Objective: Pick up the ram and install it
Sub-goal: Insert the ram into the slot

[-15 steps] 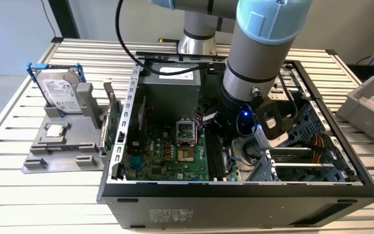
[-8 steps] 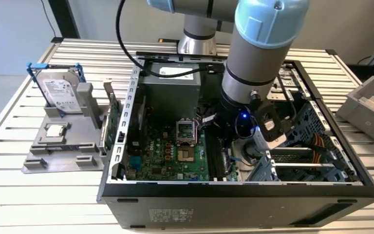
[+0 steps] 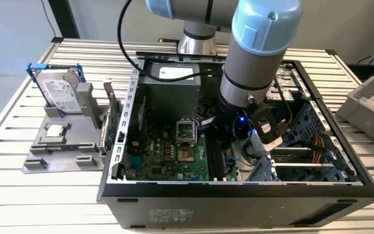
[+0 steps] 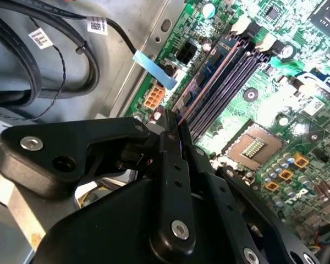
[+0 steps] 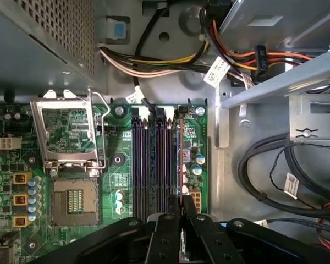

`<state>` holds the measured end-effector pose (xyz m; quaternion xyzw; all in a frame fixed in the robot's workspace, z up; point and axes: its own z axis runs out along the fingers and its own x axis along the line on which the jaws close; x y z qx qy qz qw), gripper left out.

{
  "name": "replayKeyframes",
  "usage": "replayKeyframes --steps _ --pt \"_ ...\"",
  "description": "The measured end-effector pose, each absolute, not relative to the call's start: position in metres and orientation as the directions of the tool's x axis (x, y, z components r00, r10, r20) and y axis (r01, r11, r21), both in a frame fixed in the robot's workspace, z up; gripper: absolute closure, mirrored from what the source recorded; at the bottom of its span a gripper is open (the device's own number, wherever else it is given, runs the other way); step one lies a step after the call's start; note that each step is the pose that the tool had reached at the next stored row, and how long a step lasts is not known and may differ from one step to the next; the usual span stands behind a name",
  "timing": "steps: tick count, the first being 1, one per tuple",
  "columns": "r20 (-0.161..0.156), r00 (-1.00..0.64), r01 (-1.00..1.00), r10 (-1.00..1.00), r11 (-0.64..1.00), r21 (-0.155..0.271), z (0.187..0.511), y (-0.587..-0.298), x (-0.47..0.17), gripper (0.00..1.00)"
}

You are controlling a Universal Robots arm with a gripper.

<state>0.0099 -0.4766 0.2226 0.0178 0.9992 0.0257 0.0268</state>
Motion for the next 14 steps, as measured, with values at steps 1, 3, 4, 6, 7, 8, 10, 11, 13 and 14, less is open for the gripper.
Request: replayKeyframes --steps 1,3,4,6,7,8,10,11,13,14 --pt "-0.053 -0.998 0.033 0.036 0.998 0.052 0.2223 -0.4766 0.0099 1.0" --pt "-0.053 -0.998 0.03 0.033 0.998 0.051 0.2221 -0.4766 0.0098 1.0" --pt "-0.052 -0.998 0.028 0.031 0.998 0.051 0.2217 -0.4766 0.0094 1.0" --pt "-0.052 -0.998 0.024 0.027 0.998 0.051 0.2216 -0.4767 0.0089 1.0" --pt "-0.052 -0.998 0.024 0.026 0.998 0.051 0.2218 -0.477 0.0088 1.0" --pt "-0.052 -0.998 0.023 0.026 0.998 0.051 0.2223 -0.4771 0.0088 1.0" --pt "-0.052 -0.998 0.021 0.024 0.998 0.051 0.2237 -0.4773 0.0088 1.0" --pt "-0.052 -0.998 0.02 0.023 0.998 0.051 0.2243 -0.4776 0.0088 1.0" --pt "-0.052 -0.998 0.015 0.017 0.999 0.051 0.2244 -0.4777 0.0086 1.0" --pt "-0.052 -0.999 0.009 0.012 0.999 0.051 0.2244 -0.4777 0.0085 1.0"
